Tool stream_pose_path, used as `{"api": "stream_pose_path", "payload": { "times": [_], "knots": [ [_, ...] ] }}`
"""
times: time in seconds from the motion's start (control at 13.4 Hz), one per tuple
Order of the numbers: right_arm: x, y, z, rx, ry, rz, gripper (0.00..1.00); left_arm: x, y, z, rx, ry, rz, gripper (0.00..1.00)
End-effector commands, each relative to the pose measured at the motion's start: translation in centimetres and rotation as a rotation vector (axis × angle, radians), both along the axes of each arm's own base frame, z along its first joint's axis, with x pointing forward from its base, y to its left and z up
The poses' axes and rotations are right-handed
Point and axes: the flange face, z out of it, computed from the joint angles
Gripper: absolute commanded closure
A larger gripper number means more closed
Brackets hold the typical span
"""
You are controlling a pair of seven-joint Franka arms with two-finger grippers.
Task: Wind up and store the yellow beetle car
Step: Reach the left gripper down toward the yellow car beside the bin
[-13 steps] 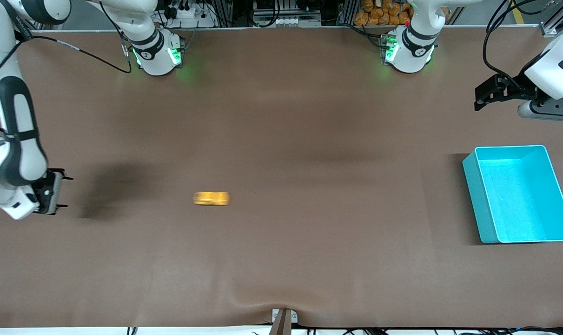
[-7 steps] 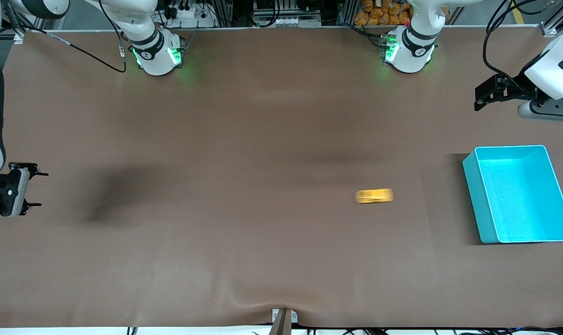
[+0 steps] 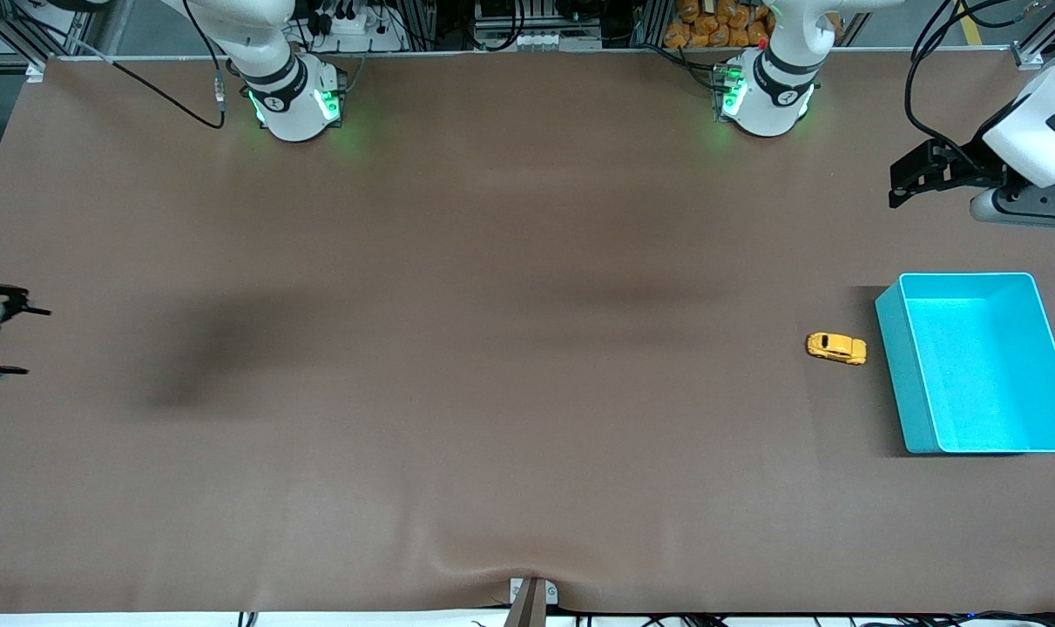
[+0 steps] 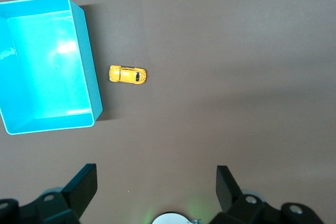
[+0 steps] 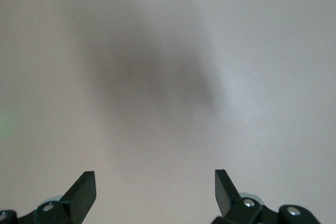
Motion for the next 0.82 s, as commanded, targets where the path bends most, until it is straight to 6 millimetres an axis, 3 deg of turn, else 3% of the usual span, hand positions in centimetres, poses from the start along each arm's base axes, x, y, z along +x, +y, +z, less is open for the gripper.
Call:
{"api": "stream_pose_path", "payload": {
  "times": [0.0, 0.22, 0.37, 0.45, 0.75],
  "knots": [
    [-0.1, 1.3, 4.8, -0.003, -0.010, -0.087, 0.00, 0.8, 1.3, -0.6, 0.019, 0.005, 0.022, 0.00],
    [0.6, 1.9, 7.8, -0.025, -0.066, -0.104, 0.00, 1.4, 2.3, -1.5, 0.018, 0.019, 0.034, 0.00],
    [0.8, 3.1, 9.5, -0.037, -0.092, -0.117, 0.00, 3.4, 2.5, -4.0, 0.019, 0.054, 0.041, 0.00],
    [0.4, 4.1, 11.7, -0.046, -0.125, -0.114, 0.00, 4.3, 2.7, -4.9, 0.028, 0.065, 0.046, 0.00],
    [-0.5, 7.0, 16.0, -0.083, -0.175, -0.262, 0.00, 8.0, 3.6, -11.2, 0.102, 0.093, 0.039, 0.00]
  ]
}}
